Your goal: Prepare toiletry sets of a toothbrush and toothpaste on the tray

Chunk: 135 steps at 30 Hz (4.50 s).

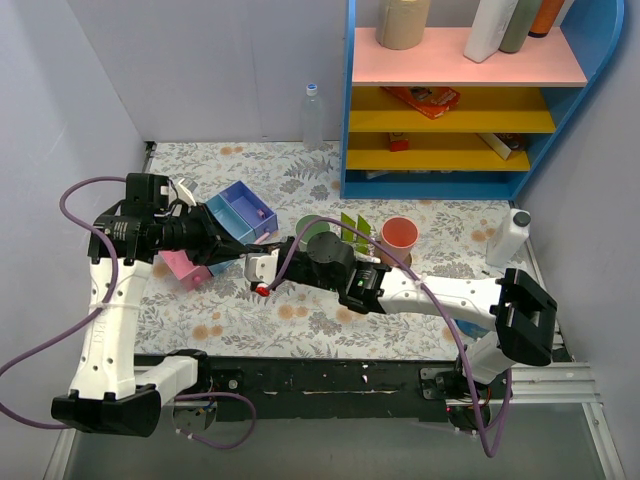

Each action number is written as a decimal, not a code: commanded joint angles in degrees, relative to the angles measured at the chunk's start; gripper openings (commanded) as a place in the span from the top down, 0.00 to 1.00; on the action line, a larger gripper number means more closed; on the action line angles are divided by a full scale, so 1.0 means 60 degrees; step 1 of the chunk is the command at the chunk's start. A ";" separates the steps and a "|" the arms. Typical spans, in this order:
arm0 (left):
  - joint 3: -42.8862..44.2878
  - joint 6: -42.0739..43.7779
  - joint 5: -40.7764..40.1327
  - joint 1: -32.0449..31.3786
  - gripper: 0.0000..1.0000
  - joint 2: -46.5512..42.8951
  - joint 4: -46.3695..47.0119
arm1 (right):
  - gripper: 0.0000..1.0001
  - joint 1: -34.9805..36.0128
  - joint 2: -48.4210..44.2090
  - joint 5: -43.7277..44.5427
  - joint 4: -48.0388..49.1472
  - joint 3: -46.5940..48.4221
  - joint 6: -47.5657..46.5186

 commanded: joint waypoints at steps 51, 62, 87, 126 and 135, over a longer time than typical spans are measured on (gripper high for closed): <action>-0.7489 0.4307 -0.9692 -0.0057 0.02 -0.4689 1.1170 | 0.99 -0.0841 -0.4982 0.3889 -0.1155 -0.3197 0.2309; -0.8195 0.4058 -0.9283 -0.0057 0.02 -0.5202 1.1686 | 0.99 -0.0841 -0.4265 0.3656 -0.0247 -0.3622 0.2616; -0.8283 0.4190 -0.9064 -0.0071 0.02 -0.4939 1.1627 | 0.99 -0.0855 -0.3429 0.3612 0.1188 -0.4588 0.2059; -0.8356 0.4248 -0.8829 -0.0057 0.02 -0.4675 1.1627 | 0.99 -0.1676 -0.2389 0.3451 0.4104 -0.6083 0.1986; -0.8341 0.4263 -0.8829 -0.0057 0.02 -0.4573 1.1656 | 0.99 -0.1763 -0.2023 0.3436 0.4514 -0.6127 0.2088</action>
